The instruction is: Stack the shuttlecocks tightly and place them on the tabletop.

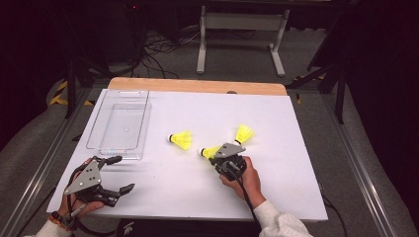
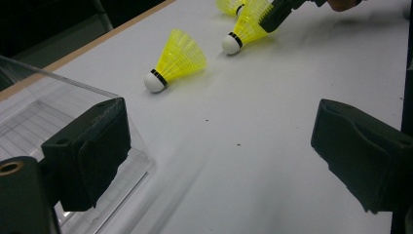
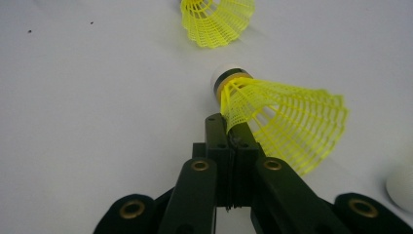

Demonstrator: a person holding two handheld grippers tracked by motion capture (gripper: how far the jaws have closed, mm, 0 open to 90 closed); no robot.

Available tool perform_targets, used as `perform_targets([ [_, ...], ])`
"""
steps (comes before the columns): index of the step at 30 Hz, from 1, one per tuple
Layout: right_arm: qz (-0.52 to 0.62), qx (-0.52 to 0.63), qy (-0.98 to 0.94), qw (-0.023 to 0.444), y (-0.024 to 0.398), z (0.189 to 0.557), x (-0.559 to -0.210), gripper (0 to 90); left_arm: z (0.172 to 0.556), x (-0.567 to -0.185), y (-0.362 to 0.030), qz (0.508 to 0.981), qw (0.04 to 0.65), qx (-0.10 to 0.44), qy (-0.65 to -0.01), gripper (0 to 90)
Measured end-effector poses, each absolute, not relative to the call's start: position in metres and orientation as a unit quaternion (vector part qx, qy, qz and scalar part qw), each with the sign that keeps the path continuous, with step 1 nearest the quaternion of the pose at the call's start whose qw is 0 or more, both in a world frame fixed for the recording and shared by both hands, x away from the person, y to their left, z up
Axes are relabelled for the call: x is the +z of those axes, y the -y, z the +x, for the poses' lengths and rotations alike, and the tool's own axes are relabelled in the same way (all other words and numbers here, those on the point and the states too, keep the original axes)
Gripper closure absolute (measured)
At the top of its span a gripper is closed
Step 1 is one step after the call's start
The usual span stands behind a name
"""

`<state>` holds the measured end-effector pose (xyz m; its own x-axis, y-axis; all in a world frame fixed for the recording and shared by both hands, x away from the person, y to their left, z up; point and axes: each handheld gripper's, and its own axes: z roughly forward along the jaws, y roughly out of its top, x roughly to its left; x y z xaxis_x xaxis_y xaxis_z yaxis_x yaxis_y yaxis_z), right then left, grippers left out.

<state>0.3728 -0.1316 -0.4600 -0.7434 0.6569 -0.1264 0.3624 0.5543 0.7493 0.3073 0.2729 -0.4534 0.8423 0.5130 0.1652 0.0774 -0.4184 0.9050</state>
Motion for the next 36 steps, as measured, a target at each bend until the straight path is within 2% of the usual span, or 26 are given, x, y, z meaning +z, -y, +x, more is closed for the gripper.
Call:
perform_targets([
  [9,0.290,0.393,-0.845,0.217,0.132,0.381,-0.449,89.9,0.308,-0.454,-0.272,0.815,0.507,0.215,-0.181,8.1],
  [36,0.252,0.401,-0.862,0.179,0.093,0.429,-0.459,89.8,0.308,-0.454,-0.273,0.815,0.507,0.214,-0.180,7.9],
])
